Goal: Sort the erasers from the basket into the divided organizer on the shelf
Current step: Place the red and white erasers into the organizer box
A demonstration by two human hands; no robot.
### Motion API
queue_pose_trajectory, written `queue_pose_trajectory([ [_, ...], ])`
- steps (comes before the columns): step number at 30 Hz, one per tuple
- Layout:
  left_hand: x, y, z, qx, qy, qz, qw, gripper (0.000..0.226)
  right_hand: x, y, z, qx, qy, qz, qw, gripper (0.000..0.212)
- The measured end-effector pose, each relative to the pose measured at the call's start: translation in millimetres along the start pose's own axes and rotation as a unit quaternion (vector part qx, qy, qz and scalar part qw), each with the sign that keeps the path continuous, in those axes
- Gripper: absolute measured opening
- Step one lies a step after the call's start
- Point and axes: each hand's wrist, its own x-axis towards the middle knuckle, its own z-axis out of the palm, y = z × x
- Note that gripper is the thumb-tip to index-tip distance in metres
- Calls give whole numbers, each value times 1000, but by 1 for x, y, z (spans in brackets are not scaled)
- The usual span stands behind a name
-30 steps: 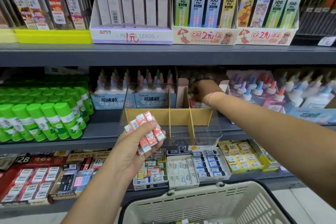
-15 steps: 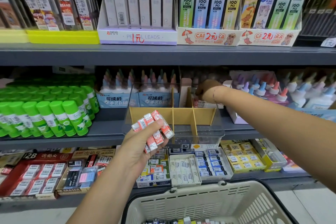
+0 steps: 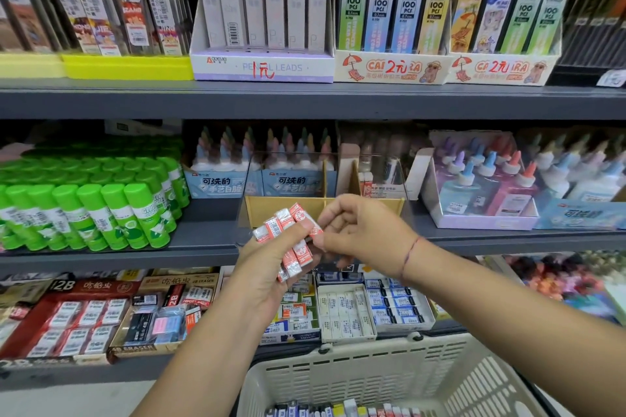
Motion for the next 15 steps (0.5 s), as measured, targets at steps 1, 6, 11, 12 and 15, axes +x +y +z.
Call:
queue_pose_trajectory([
  [1, 0, 0, -1, 0, -1, -2, 1000, 42, 0, 0, -3, 12, 4, 6, 1000, 14],
  [6, -2, 0, -5, 0, -18, -3, 1000, 34, 19, -7, -66, -34, 129, -8, 991, 7],
  [11, -1, 2, -3, -17, -22, -5, 1000, 35, 65, 9, -128, -368, 191, 40, 909, 17],
  [12, 0, 1, -2, -20, -19, -7, 1000, 36, 75, 16, -130, -427, 164, 52, 888, 21],
  [15, 2, 1, -2, -24, -11, -12, 1000, 40, 100, 31, -122, -513, 80, 45, 854, 26],
])
